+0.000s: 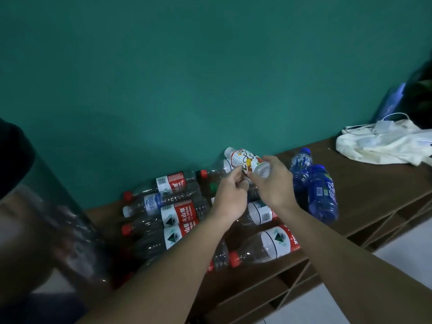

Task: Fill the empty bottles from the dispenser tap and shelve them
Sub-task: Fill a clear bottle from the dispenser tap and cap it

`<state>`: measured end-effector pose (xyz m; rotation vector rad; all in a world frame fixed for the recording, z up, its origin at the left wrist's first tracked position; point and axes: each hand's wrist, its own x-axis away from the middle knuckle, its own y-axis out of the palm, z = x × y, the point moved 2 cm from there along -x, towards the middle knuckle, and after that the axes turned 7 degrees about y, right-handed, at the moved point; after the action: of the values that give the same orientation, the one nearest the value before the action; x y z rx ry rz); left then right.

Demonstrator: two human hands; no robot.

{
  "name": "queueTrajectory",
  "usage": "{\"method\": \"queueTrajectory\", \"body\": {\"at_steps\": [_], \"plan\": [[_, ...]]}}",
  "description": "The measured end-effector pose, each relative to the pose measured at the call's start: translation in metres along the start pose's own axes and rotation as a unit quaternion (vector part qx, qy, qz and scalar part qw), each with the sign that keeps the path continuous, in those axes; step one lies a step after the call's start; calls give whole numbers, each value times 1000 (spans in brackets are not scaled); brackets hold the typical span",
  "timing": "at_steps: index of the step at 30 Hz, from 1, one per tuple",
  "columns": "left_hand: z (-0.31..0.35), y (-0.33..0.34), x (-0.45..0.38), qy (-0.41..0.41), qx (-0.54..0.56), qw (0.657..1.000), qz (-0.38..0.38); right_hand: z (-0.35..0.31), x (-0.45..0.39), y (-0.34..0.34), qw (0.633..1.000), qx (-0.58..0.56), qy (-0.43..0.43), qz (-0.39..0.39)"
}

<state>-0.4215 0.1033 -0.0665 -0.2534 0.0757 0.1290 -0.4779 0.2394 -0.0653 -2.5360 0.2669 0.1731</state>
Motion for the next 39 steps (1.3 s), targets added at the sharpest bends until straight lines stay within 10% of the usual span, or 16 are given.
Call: {"method": "queueTrajectory", "body": {"at_steps": [12,17,31,39], "plan": [[43,-44,98,-4,247,960,131,-47,160,-46,975,-197,-65,-79],[40,-79,189,83,104,984,116,-91,207,-61,950,-253,-55,-172],[12,-142,354,66,12,985,160,-148,327,-25,953,-79,-100,-276],[-23,-162,401,58,-29,985,163,-188,348,-23,911,285,-270,-129]]}}
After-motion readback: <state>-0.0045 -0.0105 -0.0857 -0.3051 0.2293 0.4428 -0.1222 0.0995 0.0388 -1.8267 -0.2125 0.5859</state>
